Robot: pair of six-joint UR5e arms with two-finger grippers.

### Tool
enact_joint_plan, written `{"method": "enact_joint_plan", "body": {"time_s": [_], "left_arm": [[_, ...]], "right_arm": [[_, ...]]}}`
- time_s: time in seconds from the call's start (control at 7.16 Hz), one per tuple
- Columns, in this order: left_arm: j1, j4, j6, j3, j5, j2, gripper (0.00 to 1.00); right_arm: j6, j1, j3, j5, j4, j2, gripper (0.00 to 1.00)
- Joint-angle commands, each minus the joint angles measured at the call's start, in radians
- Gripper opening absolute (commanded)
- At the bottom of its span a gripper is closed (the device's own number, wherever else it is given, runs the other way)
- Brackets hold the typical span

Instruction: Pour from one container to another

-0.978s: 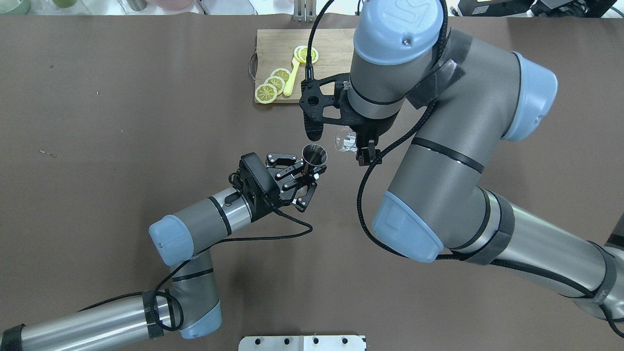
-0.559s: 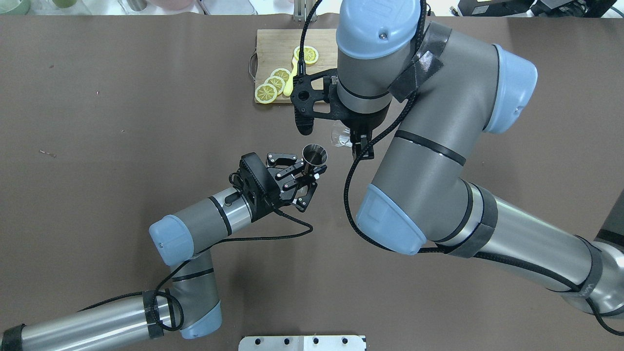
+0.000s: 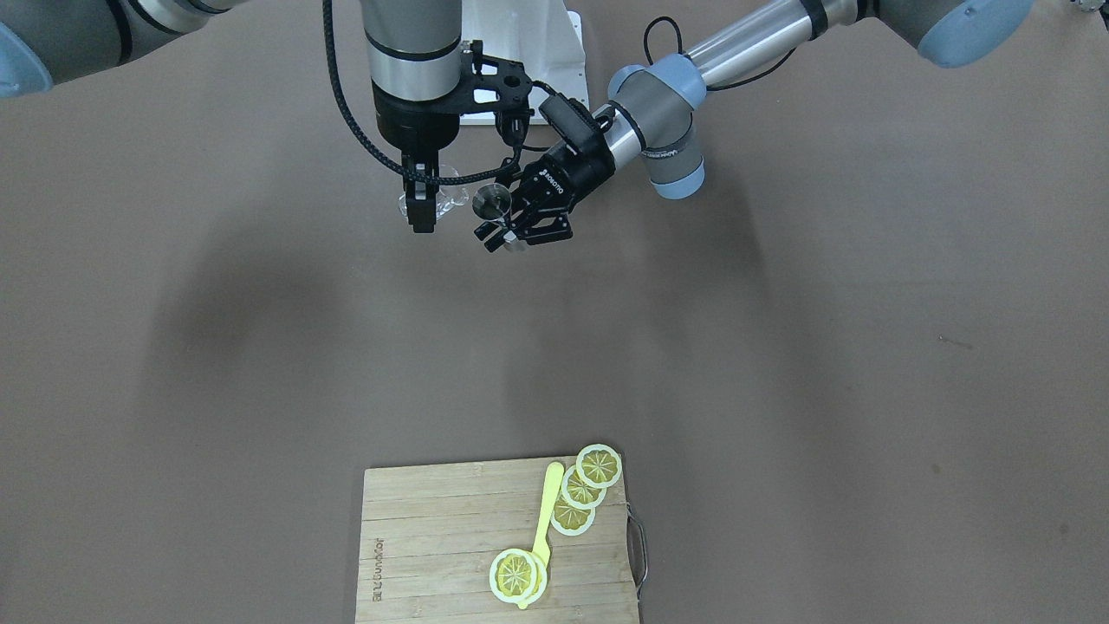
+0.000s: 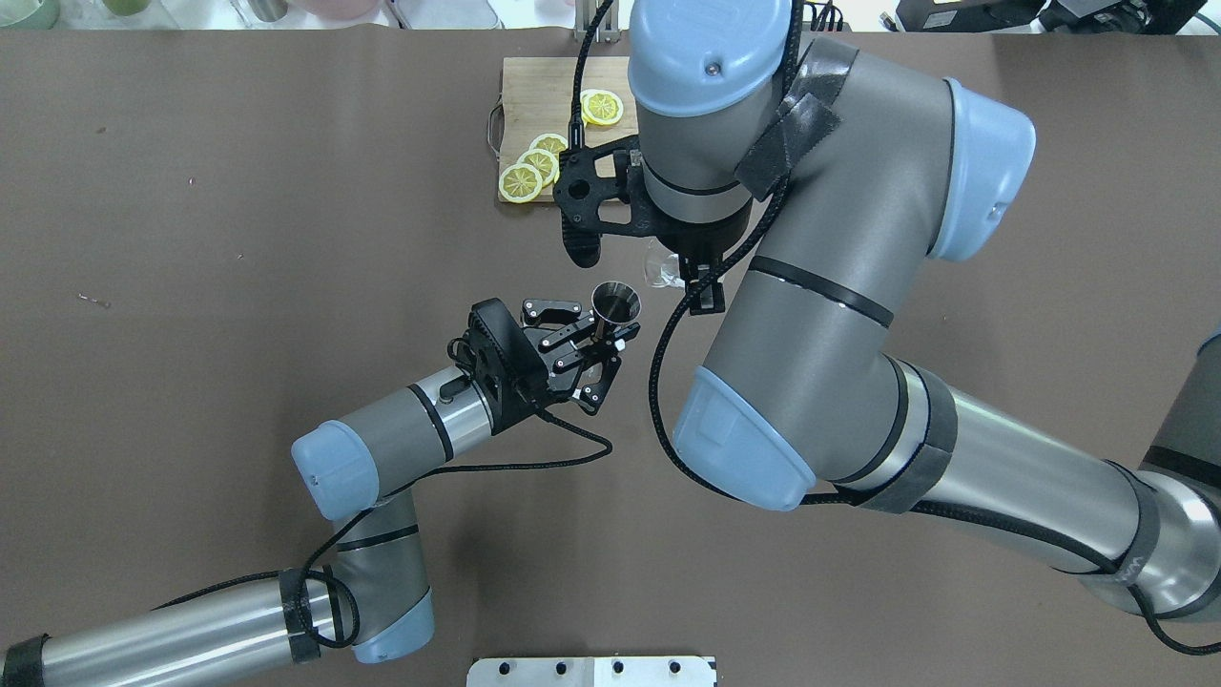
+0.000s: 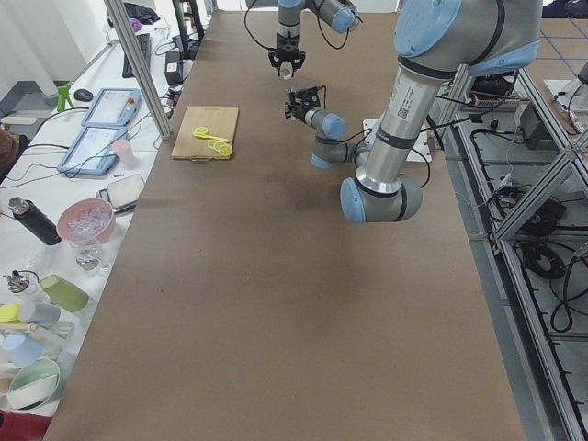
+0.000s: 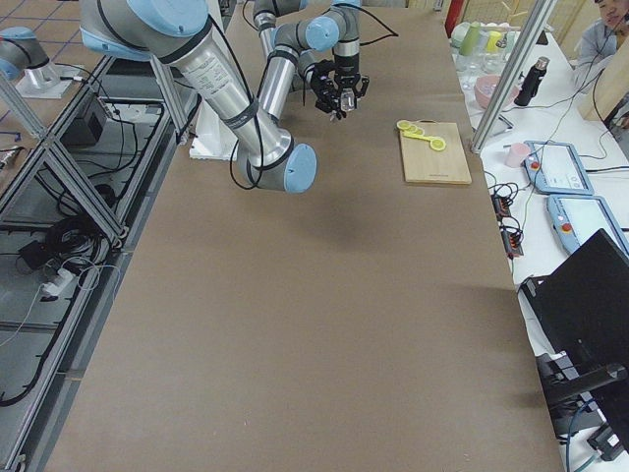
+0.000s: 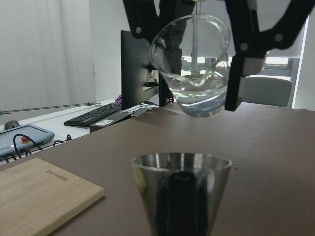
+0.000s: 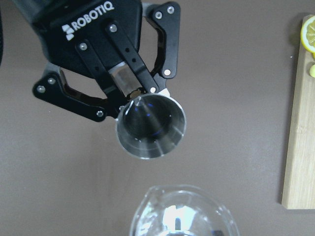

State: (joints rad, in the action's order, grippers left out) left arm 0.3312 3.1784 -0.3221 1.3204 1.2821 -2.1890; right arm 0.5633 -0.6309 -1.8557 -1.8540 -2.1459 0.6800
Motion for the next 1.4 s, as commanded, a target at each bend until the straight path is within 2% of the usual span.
{"method": "enact_joint_plan", "body": {"time_s": [0.0,0.98,1.26], "left_arm": [[0.000,0.000,0.000,0.000,-0.001,0.000,0.00],[0.000,0.003,0.000,-0.001,-0.004,0.003,0.00],[0.000,0.006,0.000,0.000,-0.004,0.005,0.00]], "right_arm": [[0.006,0.023,-0.004,0.016,-0.009,-0.005,0.00],[0.064,0.065,0.006,0.061,-0.117,-0.053,0.00],[0.069,0.083,0.012,0.105,-0.164,-0.068,0.00]]}}
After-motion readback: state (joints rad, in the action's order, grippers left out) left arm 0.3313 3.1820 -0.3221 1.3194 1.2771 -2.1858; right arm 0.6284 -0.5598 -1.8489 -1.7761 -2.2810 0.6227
